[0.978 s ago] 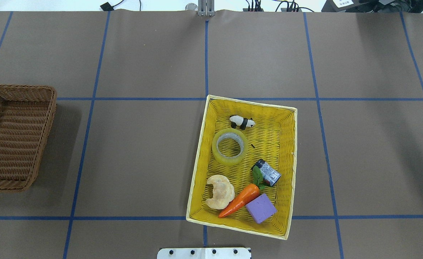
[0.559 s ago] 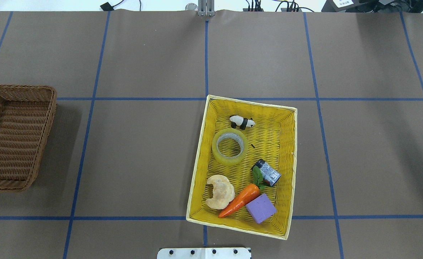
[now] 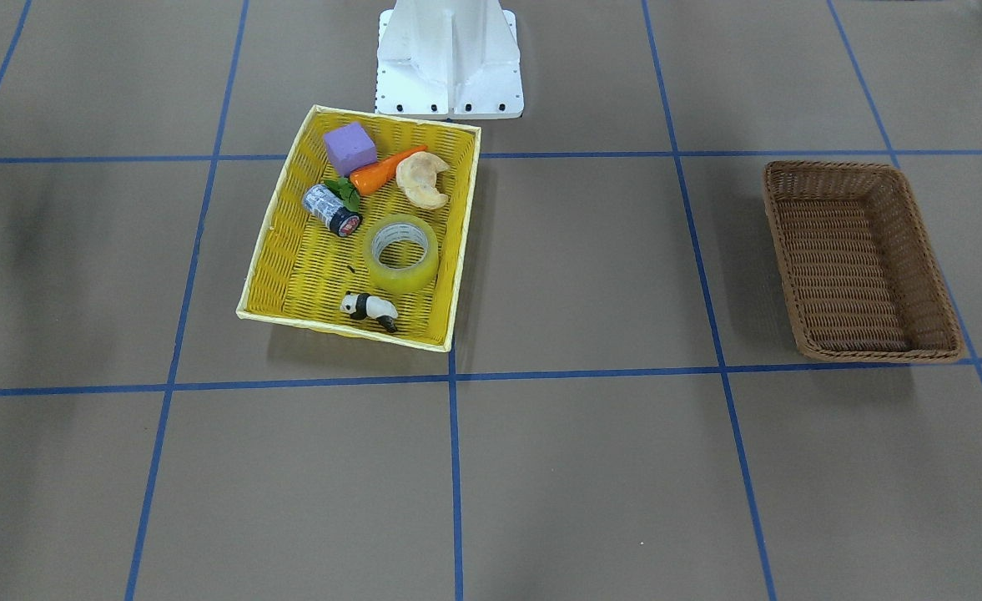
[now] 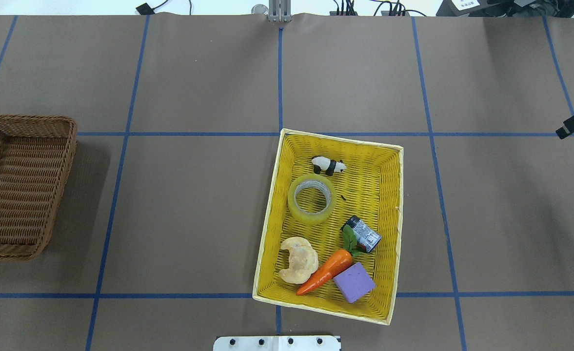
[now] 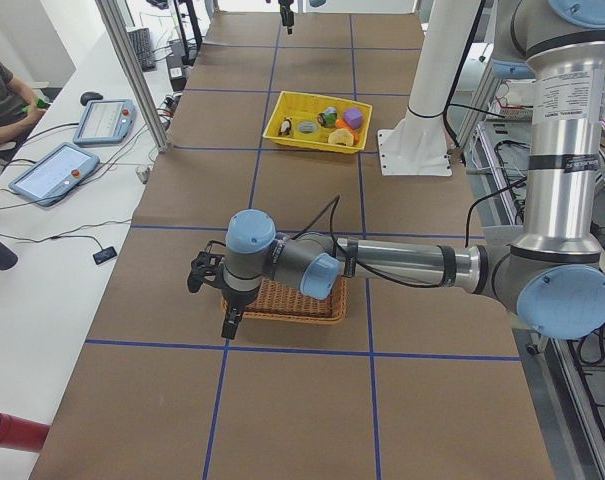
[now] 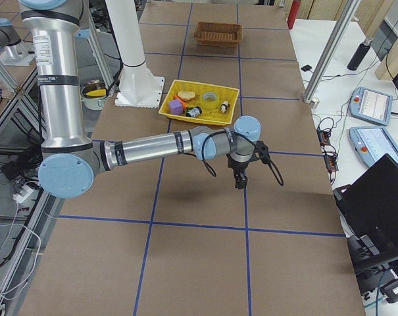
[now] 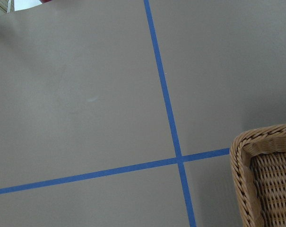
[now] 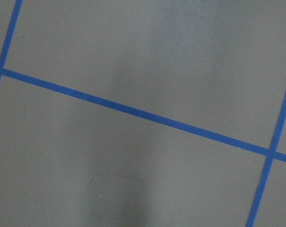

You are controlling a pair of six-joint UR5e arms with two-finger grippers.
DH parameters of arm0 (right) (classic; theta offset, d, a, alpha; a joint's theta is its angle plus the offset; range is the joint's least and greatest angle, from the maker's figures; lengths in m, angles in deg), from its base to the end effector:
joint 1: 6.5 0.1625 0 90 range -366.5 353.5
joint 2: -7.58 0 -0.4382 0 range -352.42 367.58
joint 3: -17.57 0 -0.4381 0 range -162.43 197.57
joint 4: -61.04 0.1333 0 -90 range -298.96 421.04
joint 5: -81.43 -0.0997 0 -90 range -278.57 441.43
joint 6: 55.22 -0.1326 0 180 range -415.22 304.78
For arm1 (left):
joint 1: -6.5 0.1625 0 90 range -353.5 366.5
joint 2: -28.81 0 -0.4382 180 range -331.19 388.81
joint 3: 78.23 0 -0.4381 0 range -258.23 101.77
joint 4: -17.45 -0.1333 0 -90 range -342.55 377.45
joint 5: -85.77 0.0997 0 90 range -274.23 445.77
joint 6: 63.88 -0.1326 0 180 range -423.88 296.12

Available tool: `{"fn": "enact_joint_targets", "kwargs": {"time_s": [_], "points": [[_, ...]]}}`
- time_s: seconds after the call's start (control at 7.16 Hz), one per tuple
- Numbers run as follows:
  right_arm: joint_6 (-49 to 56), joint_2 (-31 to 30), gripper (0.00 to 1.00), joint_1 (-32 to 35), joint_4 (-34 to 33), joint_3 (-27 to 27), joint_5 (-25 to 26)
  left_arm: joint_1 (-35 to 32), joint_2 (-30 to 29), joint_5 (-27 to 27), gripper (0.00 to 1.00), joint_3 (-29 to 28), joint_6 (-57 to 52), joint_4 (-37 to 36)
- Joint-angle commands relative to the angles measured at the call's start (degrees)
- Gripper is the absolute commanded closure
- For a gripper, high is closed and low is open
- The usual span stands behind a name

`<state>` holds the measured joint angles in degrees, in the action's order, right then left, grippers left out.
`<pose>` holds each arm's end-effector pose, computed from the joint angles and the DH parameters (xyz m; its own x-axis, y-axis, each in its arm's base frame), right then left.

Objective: Move tape to another basket

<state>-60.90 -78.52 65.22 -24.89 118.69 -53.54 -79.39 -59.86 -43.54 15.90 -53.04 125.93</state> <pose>-0.1437 -0.5611 0.5422 0.6257 -0.3504 0.6970 0.2356 0.9366 0.2593 -0.0092 -0.5596 0.6386 0.7543 0.1049 -0.6480 0.0764 0.9664 0.2454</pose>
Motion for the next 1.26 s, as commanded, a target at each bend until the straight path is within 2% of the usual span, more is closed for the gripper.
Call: {"fn": "enact_joint_targets", "kwargs": {"time_s": [0.0, 0.42, 0.7, 0.98, 1.12], "points": [[-7.9, 0.7, 0.0, -6.5, 1.9, 4.6, 0.4, 0.8, -0.1, -1.7, 0.01, -0.2, 0.5, 0.1], [-32.9, 11.8, 0.0, -17.5, 2.1, 6.6, 3.3, 3.0, -0.2, -1.8, 0.03, -0.8, 0.5, -0.3], [-40.9, 18.1, 0.0, -26.0, 2.0, 6.1, 10.1, 3.7, -0.4, -1.8, 0.03, -0.8, 0.5, -0.4], [-43.3, 23.3, 0.01, -31.1, 2.0, 2.2, 12.3, 4.0, 0.1, -2.0, 0.02, -1.0, 0.6, -0.6], [-45.5, 24.8, 0.03, -33.3, 2.1, 1.5, 15.0, 4.1, 0.0, -1.6, 0.02, -2.3, 0.8, -0.1]]}}
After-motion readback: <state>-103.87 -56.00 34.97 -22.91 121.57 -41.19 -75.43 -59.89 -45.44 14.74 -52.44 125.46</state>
